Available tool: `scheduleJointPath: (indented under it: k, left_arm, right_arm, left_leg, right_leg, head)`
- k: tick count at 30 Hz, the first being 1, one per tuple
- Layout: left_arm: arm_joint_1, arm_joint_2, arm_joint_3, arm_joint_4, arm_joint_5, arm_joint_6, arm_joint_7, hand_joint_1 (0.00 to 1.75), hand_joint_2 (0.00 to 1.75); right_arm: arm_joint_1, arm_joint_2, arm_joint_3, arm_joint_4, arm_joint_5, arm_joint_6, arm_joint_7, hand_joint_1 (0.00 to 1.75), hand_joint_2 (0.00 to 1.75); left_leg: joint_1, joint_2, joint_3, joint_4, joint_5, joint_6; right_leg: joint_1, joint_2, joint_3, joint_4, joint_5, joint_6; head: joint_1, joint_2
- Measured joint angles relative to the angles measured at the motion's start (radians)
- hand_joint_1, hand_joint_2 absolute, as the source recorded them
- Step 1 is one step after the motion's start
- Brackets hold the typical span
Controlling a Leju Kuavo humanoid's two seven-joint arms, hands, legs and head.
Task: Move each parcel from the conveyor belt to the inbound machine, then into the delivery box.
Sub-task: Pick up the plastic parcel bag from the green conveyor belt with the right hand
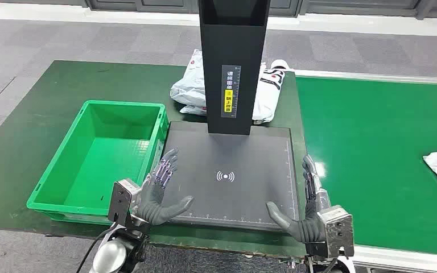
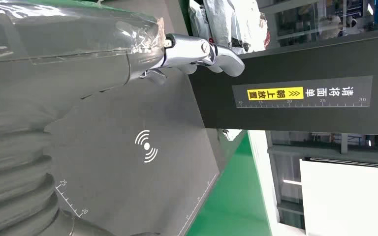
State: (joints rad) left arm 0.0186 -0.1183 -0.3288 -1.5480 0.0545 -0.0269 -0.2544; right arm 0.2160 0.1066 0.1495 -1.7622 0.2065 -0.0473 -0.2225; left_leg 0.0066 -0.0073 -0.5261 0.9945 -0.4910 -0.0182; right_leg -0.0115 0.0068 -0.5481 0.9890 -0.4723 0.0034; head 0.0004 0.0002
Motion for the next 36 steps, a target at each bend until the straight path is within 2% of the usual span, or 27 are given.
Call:
scheduleJointPath:
  k: [10, 14, 18, 21, 26, 29, 32, 36]
  left_arm:
    - [0.001, -0.001, 0.000, -0.014, -0.002, 0.002, 0.011, 0.00, 1.75]
    - [0.003, 0.000, 0.000, -0.014, -0.002, -0.001, 0.012, 0.00, 1.75]
    - [0.001, 0.003, 0.000, -0.008, 0.008, -0.018, 0.015, 0.00, 1.75]
    - [-0.014, 0.003, -0.003, 0.009, 0.024, -0.028, 0.015, 0.00, 1.75]
    - [-0.053, 0.003, -0.016, 0.048, 0.043, -0.032, 0.015, 0.00, 1.75]
    - [-0.065, 0.003, -0.020, 0.064, 0.056, -0.029, 0.015, 0.00, 1.75]
    - [-0.068, 0.006, -0.021, 0.073, 0.068, -0.018, 0.010, 0.00, 1.75]
    - [-0.069, 0.008, -0.022, 0.080, 0.074, -0.012, 0.005, 0.00, 1.75]
  right_arm:
    - [-0.049, -0.004, -0.071, 0.053, 0.096, 0.000, 0.079, 0.00, 1.75]
    - [-0.132, -0.041, -0.176, 0.144, 0.221, -0.047, 0.164, 0.00, 1.75]
    - [-0.235, -0.148, -0.316, 0.309, 0.348, -0.113, 0.229, 0.00, 1.75]
    - [-0.321, -0.264, -0.405, 0.488, 0.455, -0.127, 0.280, 0.00, 1.75]
    - [-0.466, -0.458, -0.515, 0.838, 0.555, -0.150, 0.274, 0.00, 1.75]
    - [-0.510, -0.532, -0.536, 0.983, 0.617, -0.185, 0.331, 0.00, 1.75]
    - [-0.555, -0.592, -0.536, 1.105, 0.740, -0.216, 0.430, 0.00, 1.75]
    - [-0.616, -0.654, -0.529, 1.232, 0.829, -0.182, 0.502, 0.00, 1.75]
  left_leg:
    - [0.000, 0.000, 0.000, 0.000, 0.000, 0.000]
    - [-0.001, -0.001, 0.000, 0.001, 0.001, 0.001]
    - [-0.002, -0.001, -0.002, 0.003, 0.001, 0.002]
    - [-0.003, -0.002, -0.004, 0.005, 0.002, 0.004]
    - [-0.005, -0.007, -0.008, 0.007, 0.004, 0.008]
    - [-0.006, -0.007, -0.009, 0.007, 0.004, 0.008]
    - [-0.006, -0.007, -0.010, 0.007, 0.004, 0.008]
    - [-0.006, -0.007, -0.010, 0.007, 0.004, 0.008]
  right_leg:
    - [0.000, 0.000, 0.000, 0.000, 0.000, 0.000]
    - [-0.001, 0.000, 0.000, 0.000, 0.001, 0.001]
    - [-0.002, -0.001, 0.000, -0.001, 0.003, 0.004]
    - [-0.003, -0.001, -0.001, -0.001, 0.004, 0.006]
    - [-0.006, -0.005, -0.003, -0.001, 0.006, 0.009]
    - [-0.006, -0.005, -0.003, -0.001, 0.006, 0.009]
    - [-0.006, -0.005, -0.004, -0.001, 0.006, 0.009]
    - [-0.006, -0.005, -0.004, 0.000, 0.006, 0.009]
  head:
    - [0.000, 0.000]
    - [0.000, 0.000]
    - [0.000, 0.000]
    - [0.000, 0.000]
    - [0.000, 0.000]
    - [0.000, 0.000]
    - [0.000, 0.000]
    - [0.000, 0.000]
